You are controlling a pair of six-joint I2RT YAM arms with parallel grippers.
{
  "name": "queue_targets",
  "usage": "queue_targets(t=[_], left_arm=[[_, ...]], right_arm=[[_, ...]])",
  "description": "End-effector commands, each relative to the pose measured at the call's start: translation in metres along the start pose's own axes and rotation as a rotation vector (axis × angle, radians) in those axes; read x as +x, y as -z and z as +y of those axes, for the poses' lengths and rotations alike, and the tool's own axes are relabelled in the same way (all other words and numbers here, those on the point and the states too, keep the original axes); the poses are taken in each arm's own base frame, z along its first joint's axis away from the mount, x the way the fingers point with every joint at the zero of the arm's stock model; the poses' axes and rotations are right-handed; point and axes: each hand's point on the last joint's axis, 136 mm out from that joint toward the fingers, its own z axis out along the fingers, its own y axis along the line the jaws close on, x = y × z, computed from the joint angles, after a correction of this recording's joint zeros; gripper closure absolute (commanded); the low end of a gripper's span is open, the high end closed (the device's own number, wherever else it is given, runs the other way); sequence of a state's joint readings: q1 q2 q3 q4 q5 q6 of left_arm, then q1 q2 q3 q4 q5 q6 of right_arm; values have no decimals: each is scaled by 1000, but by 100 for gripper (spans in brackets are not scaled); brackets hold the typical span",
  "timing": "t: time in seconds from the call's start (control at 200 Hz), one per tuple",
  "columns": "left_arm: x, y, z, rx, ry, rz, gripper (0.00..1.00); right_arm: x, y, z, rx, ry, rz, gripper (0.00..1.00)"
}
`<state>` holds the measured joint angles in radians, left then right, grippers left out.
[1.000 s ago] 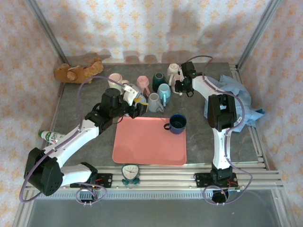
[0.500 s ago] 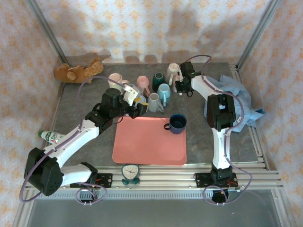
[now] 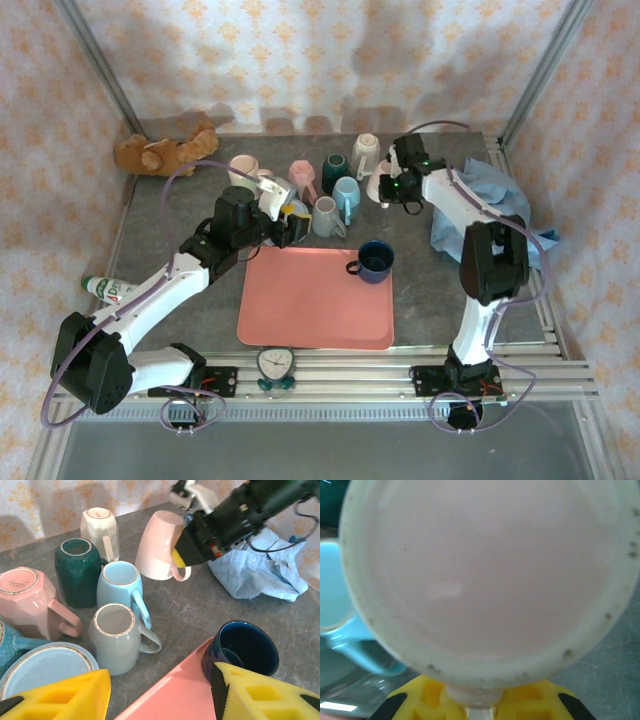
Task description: Turn the mug right side up
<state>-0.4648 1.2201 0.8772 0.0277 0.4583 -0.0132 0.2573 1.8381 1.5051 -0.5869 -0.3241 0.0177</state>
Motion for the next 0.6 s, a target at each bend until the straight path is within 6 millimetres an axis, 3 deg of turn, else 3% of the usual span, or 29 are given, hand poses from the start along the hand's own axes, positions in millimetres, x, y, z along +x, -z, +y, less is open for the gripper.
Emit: queue_targets(t=[0.0, 0.205, 0.34, 0.595], left_arm=[[-26, 5, 2, -20, 73, -82, 44], [-40, 6, 8, -37, 230, -154, 42], [-51, 8, 12, -15, 435, -276, 39], [-88, 19, -13, 104, 741, -391, 34]], right_arm=[[-35, 58, 32, -135, -34, -197, 100], [-42, 120, 61, -314, -95, -342, 100], [-46, 156, 79, -437, -128, -417, 100], [-46, 205, 108, -656, -178, -511, 100]])
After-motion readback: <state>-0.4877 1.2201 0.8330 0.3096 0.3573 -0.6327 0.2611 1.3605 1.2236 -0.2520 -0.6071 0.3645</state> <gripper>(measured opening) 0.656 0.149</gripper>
